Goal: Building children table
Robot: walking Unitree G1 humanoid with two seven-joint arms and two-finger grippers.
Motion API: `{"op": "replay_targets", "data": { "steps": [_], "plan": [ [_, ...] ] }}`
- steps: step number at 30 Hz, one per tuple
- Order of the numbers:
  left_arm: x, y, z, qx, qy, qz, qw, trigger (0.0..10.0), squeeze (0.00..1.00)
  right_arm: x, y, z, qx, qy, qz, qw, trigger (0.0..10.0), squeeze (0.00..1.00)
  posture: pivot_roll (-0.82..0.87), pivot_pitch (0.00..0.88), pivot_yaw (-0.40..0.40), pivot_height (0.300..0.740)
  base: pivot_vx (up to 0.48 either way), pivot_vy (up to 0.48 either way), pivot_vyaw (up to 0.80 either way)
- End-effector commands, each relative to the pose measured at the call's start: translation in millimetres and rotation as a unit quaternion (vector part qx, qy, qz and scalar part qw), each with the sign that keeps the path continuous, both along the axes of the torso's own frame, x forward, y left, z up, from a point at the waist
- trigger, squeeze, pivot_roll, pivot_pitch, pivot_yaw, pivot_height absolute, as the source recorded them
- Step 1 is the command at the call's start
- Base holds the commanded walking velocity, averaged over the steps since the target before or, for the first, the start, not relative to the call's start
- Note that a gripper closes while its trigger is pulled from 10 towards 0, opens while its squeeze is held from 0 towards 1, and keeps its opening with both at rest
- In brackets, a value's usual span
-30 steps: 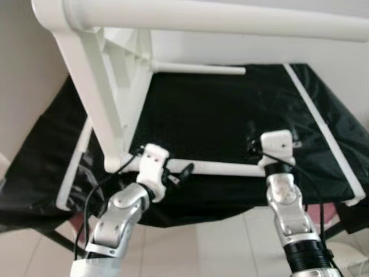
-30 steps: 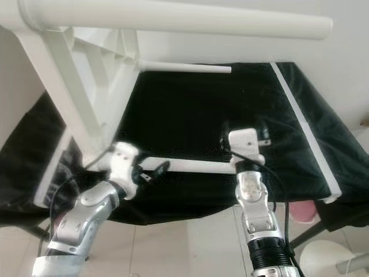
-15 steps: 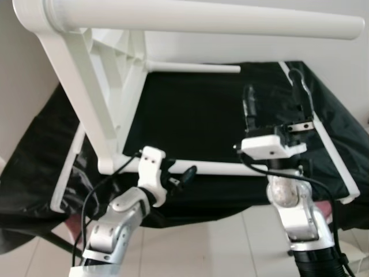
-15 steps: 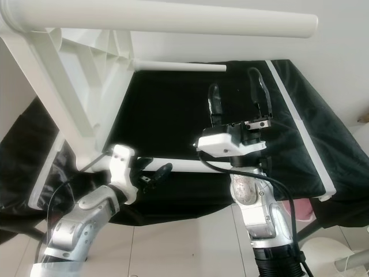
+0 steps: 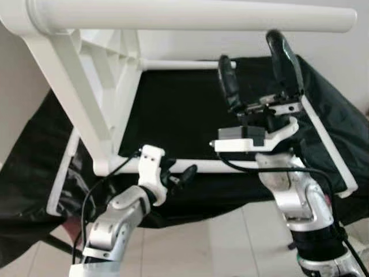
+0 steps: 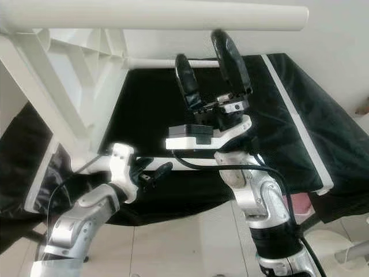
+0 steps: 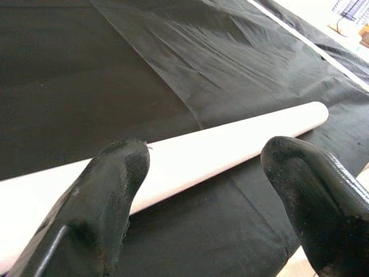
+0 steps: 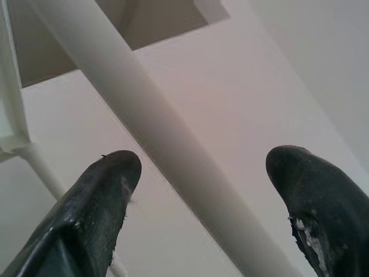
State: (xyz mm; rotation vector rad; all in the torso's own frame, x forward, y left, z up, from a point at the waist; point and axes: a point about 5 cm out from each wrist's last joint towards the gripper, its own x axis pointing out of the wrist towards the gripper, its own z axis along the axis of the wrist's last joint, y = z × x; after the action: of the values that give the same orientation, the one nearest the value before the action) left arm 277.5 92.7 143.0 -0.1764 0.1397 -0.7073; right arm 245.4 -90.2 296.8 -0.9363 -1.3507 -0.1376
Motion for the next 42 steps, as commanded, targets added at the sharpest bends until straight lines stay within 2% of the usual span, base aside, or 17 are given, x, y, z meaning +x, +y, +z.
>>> {"op": "replay_targets", "data": {
  "steps": [1, 8, 23, 27, 34, 40, 42],
  "plan": [
    [0.6, -0.3, -0.9, -0.001, 0.006, -0.005, 1.000, 10.0, 0.00, -0.6, 4.3, 1.6, -0.016, -0.004, 0.008, 1.000, 10.0, 0.00, -0.07, 0.105, 0.067, 0.740, 0.000, 0.000, 0.00],
    [15.0, 4.5, 2.3, -0.004, -0.002, 0.013, 1.000, 10.0, 0.00, 12.0, 22.4, 25.3, -0.080, 0.013, 0.017, 0.997, 10.0, 0.00, -0.08, 0.101, 0.060, 0.740, 0.000, 0.000, 0.00],
    [32.0, 4.5, 7.7, -0.009, -0.016, 0.028, 0.999, 10.0, 0.00, 24.7, 51.2, 41.1, -0.128, 0.054, 0.035, 0.990, 10.0, 0.00, -0.09, 0.106, 0.062, 0.740, 0.000, 0.000, 0.00],
    [45.8, 5.5, 9.3, -0.021, -0.023, 0.042, 0.999, 10.0, 0.00, 33.8, 57.0, 47.5, -0.130, 0.064, 0.016, 0.989, 10.0, 0.00, -0.10, 0.102, 0.054, 0.740, 0.000, 0.000, 0.00],
    [74.0, 3.8, -3.1, -0.033, 0.005, 0.096, 0.995, 10.0, 0.00, 41.5, 64.7, 58.7, -0.121, 0.085, -0.006, 0.989, 10.0, 0.00, -0.11, 0.100, 0.040, 0.740, 0.000, 0.000, 0.00],
    [86.3, -0.6, -1.1, -0.052, 0.011, 0.115, 0.992, 10.0, 0.00, 45.2, 69.5, 61.3, -0.123, 0.093, -0.015, 0.988, 10.0, 0.00, -0.12, 0.098, 0.035, 0.740, 0.000, 0.000, 0.00],
    [92.7, 1.4, -2.0, -0.064, 0.016, 0.142, 0.988, 10.0, 0.00, 47.0, 72.8, 62.8, -0.120, 0.097, -0.016, 0.988, 10.0, 0.00, -0.12, 0.098, 0.035, 0.740, 0.000, 0.000, 0.00]
  ]
}}
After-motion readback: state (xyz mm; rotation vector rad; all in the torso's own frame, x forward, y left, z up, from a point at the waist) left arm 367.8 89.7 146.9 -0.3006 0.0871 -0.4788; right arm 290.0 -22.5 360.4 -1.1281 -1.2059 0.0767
